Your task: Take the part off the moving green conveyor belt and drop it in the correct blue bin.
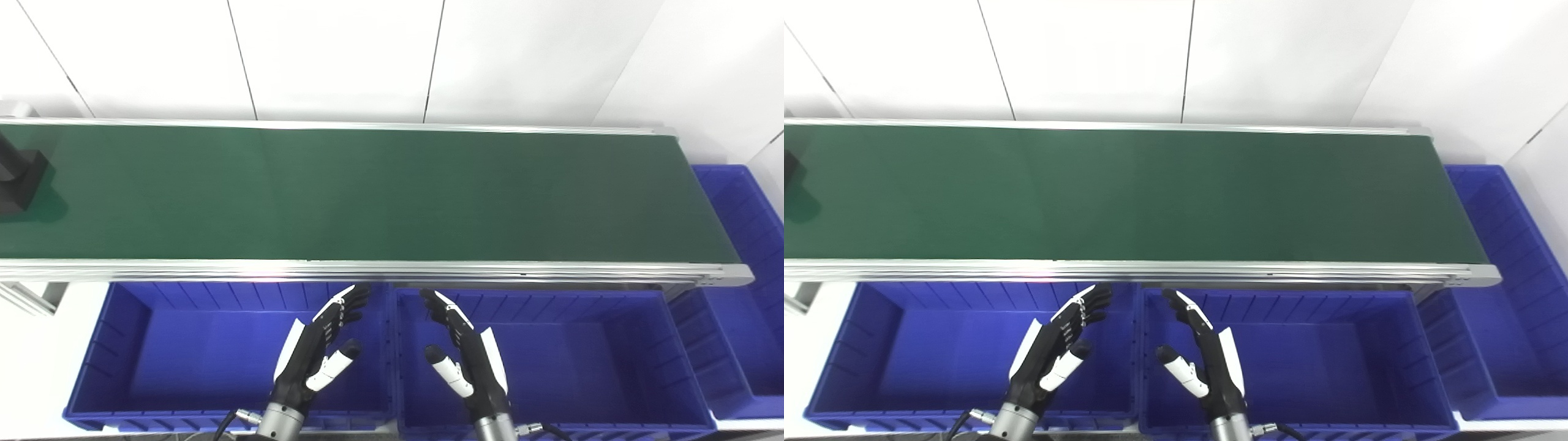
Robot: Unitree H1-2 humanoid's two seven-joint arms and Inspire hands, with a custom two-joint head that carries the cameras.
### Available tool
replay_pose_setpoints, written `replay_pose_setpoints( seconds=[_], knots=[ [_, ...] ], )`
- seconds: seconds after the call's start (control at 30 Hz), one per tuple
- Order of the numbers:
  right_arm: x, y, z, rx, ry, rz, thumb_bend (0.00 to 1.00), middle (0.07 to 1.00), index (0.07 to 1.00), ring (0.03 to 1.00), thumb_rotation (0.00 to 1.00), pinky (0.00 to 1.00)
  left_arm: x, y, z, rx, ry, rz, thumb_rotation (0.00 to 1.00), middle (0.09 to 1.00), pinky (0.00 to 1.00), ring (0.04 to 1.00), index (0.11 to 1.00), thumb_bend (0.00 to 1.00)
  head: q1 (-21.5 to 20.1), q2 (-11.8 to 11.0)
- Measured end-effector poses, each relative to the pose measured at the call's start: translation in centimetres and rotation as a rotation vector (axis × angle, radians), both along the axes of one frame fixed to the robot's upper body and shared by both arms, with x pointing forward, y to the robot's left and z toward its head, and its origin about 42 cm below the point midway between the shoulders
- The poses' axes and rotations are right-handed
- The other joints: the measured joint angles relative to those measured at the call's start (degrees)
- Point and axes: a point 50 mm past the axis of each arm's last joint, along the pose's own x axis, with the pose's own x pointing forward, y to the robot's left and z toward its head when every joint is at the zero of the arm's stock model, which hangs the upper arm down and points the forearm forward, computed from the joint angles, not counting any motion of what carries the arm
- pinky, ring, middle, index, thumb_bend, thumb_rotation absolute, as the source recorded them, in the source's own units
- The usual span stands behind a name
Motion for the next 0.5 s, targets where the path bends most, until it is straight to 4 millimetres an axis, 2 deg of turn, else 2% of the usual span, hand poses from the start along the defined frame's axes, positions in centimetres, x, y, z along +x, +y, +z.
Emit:
replay_pose_setpoints(
  seconds=[0.4, 0.5],
  knots=[
    [-0.05, -0.16, -0.16, 0.011, 0.014, 0.006, 0.83, 0.885, 0.843, 0.853, 0.89, 0.80, 0.02, 0.08, -0.04, 0.002, 0.001, 0.010, 0.85, 0.875, 0.84, 0.873, 0.849, 0.77, 0.18, 0.00],
    [-0.07, -0.12, -0.20, 0.011, 0.018, 0.018, 0.84, 0.883, 0.835, 0.864, 0.90, 0.80, 0.02, 0.19, -0.12, -0.001, 0.005, 0.017, 0.84, 0.892, 0.88, 0.897, 0.857, 0.76, 0.18, 0.09]
  ],
)
